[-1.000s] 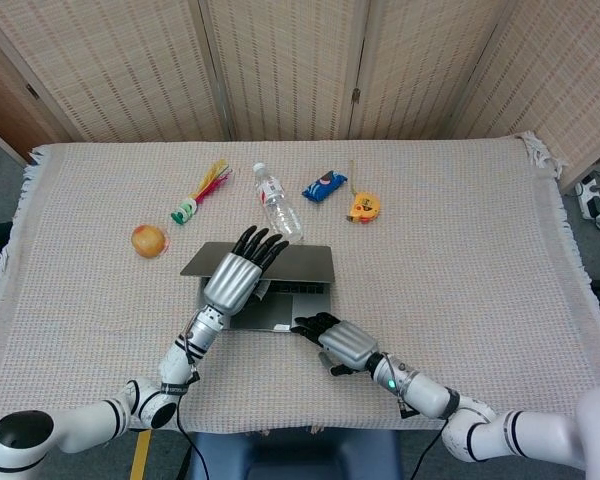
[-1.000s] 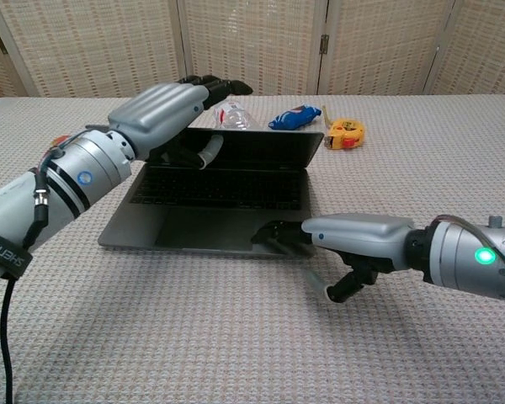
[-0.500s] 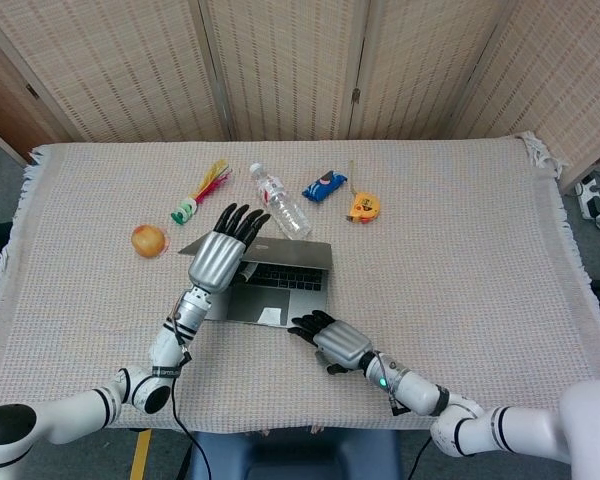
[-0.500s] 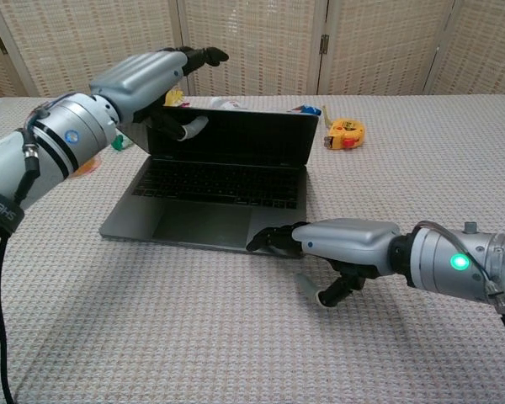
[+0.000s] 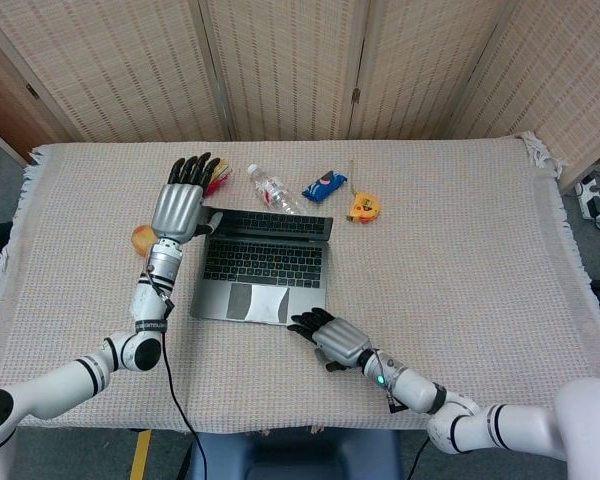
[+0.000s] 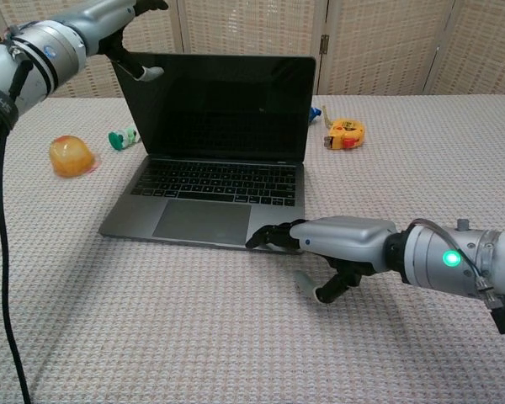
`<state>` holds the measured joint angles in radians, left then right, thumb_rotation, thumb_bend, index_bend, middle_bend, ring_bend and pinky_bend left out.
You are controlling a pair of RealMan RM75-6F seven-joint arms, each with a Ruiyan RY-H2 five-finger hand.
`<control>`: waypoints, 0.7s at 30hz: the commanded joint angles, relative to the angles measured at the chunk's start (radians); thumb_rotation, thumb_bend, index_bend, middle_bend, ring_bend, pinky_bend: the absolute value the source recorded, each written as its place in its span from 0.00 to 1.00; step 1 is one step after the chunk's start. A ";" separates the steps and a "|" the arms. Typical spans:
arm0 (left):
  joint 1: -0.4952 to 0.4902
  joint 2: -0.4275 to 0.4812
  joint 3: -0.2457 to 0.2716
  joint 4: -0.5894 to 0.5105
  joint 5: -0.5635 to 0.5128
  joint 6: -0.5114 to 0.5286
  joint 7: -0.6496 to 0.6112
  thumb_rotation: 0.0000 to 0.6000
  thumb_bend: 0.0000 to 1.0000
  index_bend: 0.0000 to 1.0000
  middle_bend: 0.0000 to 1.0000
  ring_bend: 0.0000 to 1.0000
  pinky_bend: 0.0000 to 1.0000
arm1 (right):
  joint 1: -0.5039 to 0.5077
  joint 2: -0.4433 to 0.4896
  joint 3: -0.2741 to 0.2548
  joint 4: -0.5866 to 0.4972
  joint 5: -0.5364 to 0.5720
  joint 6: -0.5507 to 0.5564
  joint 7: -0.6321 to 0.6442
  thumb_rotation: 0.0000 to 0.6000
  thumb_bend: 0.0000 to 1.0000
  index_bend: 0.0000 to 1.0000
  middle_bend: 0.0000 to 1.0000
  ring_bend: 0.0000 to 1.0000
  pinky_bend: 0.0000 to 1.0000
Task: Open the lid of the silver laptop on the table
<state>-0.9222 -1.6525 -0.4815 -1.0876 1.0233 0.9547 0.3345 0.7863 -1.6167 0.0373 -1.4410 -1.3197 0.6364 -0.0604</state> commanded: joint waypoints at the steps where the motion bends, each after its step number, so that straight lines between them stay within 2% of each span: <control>1: -0.033 0.020 -0.048 0.048 -0.127 -0.058 0.055 1.00 0.36 0.02 0.05 0.00 0.00 | 0.002 -0.002 -0.001 0.003 0.003 0.000 -0.001 1.00 0.77 0.00 0.00 0.00 0.00; 5: -0.055 0.023 -0.062 0.091 -0.228 -0.090 0.097 1.00 0.36 0.01 0.05 0.00 0.00 | 0.004 -0.002 -0.004 0.004 0.006 0.001 -0.005 1.00 0.77 0.00 0.00 0.00 0.00; 13: -0.077 0.030 -0.064 0.137 -0.349 -0.103 0.148 1.00 0.35 0.01 0.04 0.00 0.00 | 0.006 -0.003 -0.008 0.005 0.013 0.007 -0.009 1.00 0.77 0.00 0.00 0.00 0.00; 17: -0.054 0.060 -0.049 0.089 -0.336 -0.096 0.111 1.00 0.34 0.01 0.04 0.00 0.00 | -0.003 0.011 -0.008 -0.014 -0.006 0.039 -0.005 1.00 0.77 0.00 0.00 0.00 0.00; 21: 0.015 0.111 -0.014 -0.006 -0.256 -0.056 0.015 1.00 0.34 0.01 0.04 0.00 0.00 | -0.038 0.054 0.002 -0.065 -0.050 0.139 0.017 1.00 0.77 0.00 0.00 0.00 0.00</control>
<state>-0.9505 -1.5757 -0.5202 -1.0393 0.7204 0.8744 0.4017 0.7690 -1.5866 0.0328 -1.4787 -1.3457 0.7262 -0.0571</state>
